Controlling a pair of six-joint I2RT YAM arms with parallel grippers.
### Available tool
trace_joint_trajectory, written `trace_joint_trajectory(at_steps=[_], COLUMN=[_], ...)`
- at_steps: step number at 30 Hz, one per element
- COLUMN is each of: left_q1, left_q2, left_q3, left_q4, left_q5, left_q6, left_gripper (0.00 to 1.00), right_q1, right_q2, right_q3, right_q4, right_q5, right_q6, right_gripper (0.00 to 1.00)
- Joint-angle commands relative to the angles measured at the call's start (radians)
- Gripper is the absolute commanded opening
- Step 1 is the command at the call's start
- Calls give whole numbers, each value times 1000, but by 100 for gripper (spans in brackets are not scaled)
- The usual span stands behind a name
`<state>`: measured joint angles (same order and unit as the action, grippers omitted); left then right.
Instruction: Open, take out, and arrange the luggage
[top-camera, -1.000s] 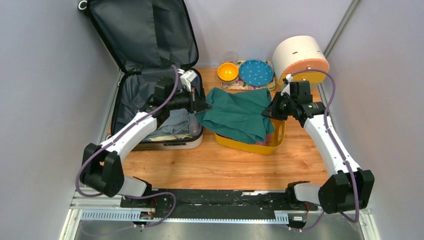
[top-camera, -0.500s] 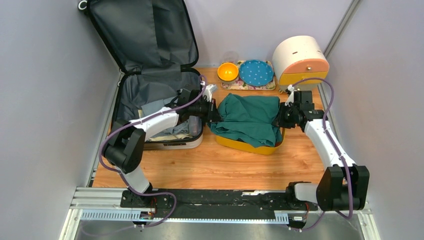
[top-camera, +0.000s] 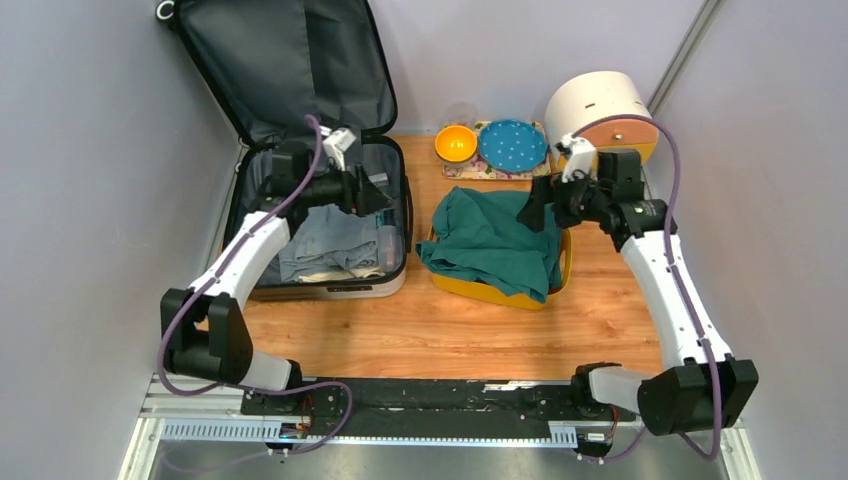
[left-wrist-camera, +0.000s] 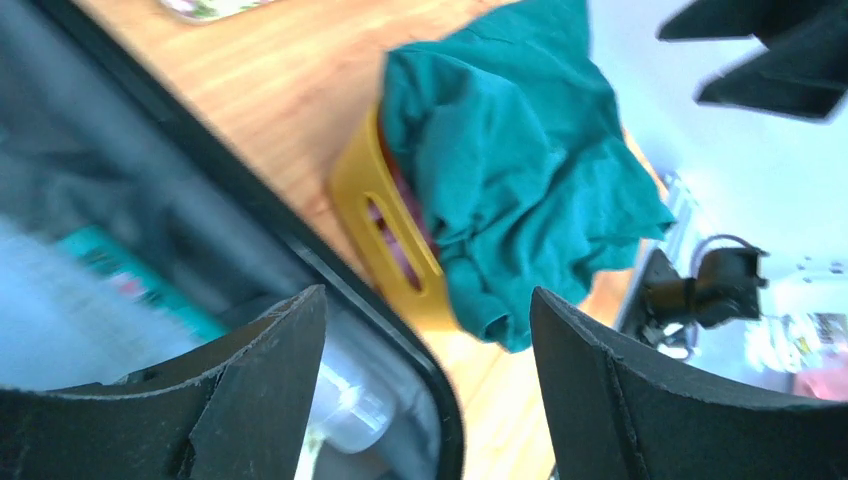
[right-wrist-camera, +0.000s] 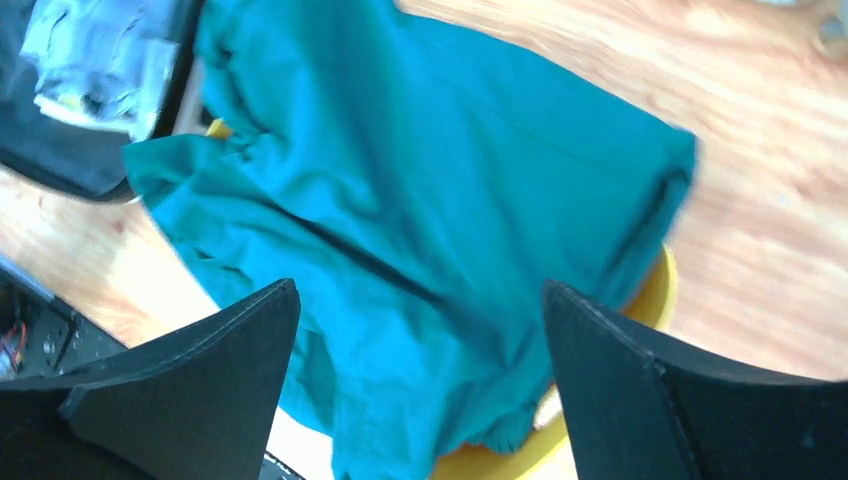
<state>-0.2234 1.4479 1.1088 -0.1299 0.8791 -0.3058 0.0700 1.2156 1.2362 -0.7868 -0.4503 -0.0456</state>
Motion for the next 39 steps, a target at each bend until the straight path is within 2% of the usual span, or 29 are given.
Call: trace_joint_trajectory(at_steps=[1,3,6,8,11,15,20,26,28,32,35,37,38,39], left_q1=[94,137,145,144,139,81,-36,-70,-79,-83,-68,-38,-24,-5], left_q2=[-50,-69,-92,-90,-51,14,106,235,267,290,269,252,250,247], left_q3=[-13,-32,-81,-109,-98,-66,2,78,92,95,51,10,6,5], left_q4=[-135,-198,-218,-192,-163,-126,-111,-94,-105,-164,-188,-192,-200,-209], left_q5=[-41,-112,-233,-319,-422,-552,-744,-878,-949,-997,-979,-926,-899,-855], left_q6=[150,184,240,225,182,136,114,88,108,100,83,56,47,27], left_gripper=[81,81,79,75,74,75,78,79,78,74,62,49,37,13], right_q1=[172,244,296,312,330,332,332,329,329,327,329,327,327,329], right_q2=[65,116,218,258,332,397,363,260,226,190,186,191,193,197], right_q3=[54,65,30,-7,-52,-95,-58,6,22,69,120,143,160,166], right_q4=[127,149,211,235,230,242,204,147,144,143,143,152,162,187], right_q5=[-42,-25,-15,2,38,84,82,61,65,94,93,76,70,56], right_q6=[-77,-85,-115,-151,-174,-183,-188,-172,-166,-162,-155,-140,-129,-114], right_gripper=[95,95,94,93,92,92,93,95,95,96,96,96,96,96])
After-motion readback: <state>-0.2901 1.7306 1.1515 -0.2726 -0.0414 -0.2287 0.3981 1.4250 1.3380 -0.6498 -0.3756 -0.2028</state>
